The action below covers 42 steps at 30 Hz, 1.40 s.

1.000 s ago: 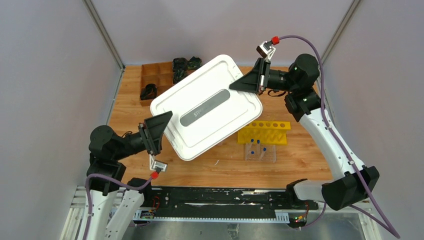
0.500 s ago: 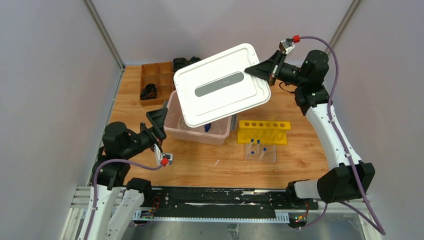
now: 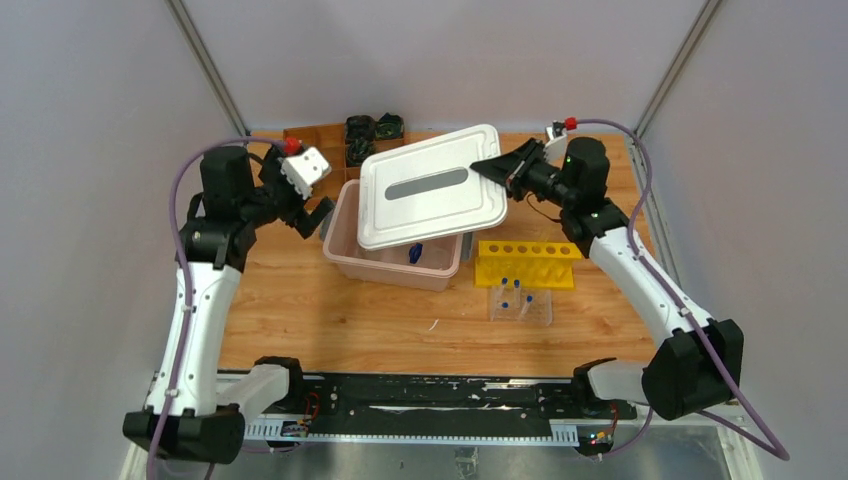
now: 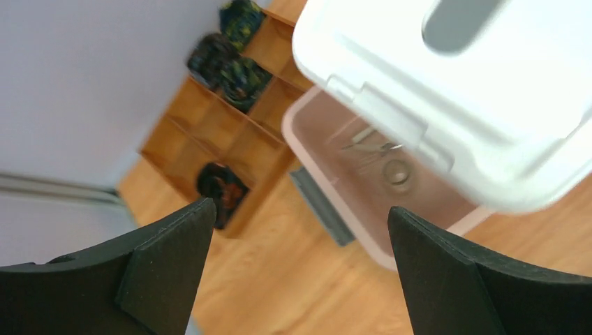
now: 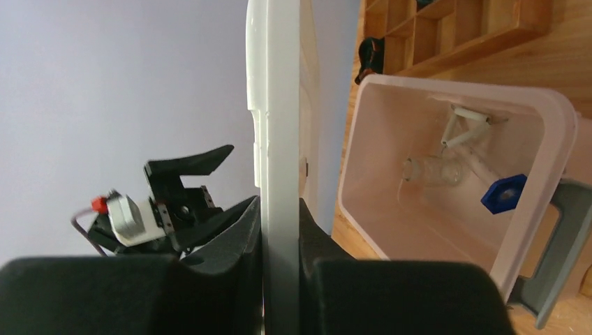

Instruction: Organize the chemistry lab equipment

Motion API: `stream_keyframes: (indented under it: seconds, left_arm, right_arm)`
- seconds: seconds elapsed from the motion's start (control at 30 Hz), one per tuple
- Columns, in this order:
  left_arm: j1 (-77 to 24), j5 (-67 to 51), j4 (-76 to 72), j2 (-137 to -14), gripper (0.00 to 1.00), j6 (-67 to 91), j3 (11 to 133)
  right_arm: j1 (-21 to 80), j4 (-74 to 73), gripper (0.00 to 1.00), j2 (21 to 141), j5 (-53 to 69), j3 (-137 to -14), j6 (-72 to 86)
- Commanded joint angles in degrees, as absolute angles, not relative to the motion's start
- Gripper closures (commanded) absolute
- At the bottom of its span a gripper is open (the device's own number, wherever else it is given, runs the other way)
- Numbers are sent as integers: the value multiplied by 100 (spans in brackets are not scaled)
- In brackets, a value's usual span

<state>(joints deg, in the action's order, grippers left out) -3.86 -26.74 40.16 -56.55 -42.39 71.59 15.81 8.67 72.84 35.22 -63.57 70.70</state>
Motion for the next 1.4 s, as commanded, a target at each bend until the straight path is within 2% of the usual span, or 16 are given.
stream_keyframes:
  seconds: [0.0, 0.2, 0.47, 1.07, 1.37]
  left_arm:
    - [-37, -3460, 4587, -6317, 1, -1840, 7815]
    - [-18, -3089, 4588, -6877, 6, -1329, 8272]
    - [-18, -2341, 4588, -7241, 15, -1810, 7886]
    - [-79, -2246, 4221, -7604, 32, -2323, 7135]
    - [-344, -1661, 4035, -7650, 34, -2697, 6766]
  right_arm:
    - [2192, 1942, 100, 7244, 2552, -5980, 7283]
    - [2776, 3251, 100, 7567, 1846, -5240, 7826]
    - [3149, 4342, 100, 8055, 1134, -4675, 8364]
    - [3518, 4317, 100, 8195, 821, -4339, 8355]
    - [3600, 3808, 99, 7837, 379, -4134, 8127]
